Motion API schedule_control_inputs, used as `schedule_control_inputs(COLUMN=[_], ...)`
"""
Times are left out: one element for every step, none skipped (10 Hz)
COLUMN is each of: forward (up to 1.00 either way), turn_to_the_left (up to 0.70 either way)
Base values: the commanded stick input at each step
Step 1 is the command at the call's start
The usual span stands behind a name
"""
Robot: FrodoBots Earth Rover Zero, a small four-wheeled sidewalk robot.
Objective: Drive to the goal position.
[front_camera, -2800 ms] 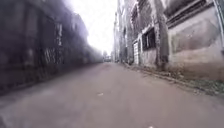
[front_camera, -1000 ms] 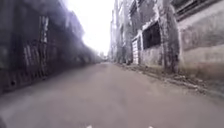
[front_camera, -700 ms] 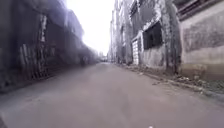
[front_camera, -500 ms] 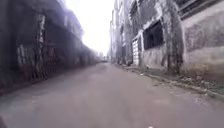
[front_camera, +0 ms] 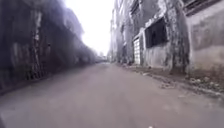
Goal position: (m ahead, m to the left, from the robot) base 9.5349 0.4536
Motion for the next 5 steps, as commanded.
schedule_control_inputs(forward=[0.50,0.50,0.50,0.50,0.50], turn_to_the_left=[0.01,0.01,0.01,0.01,0.01])
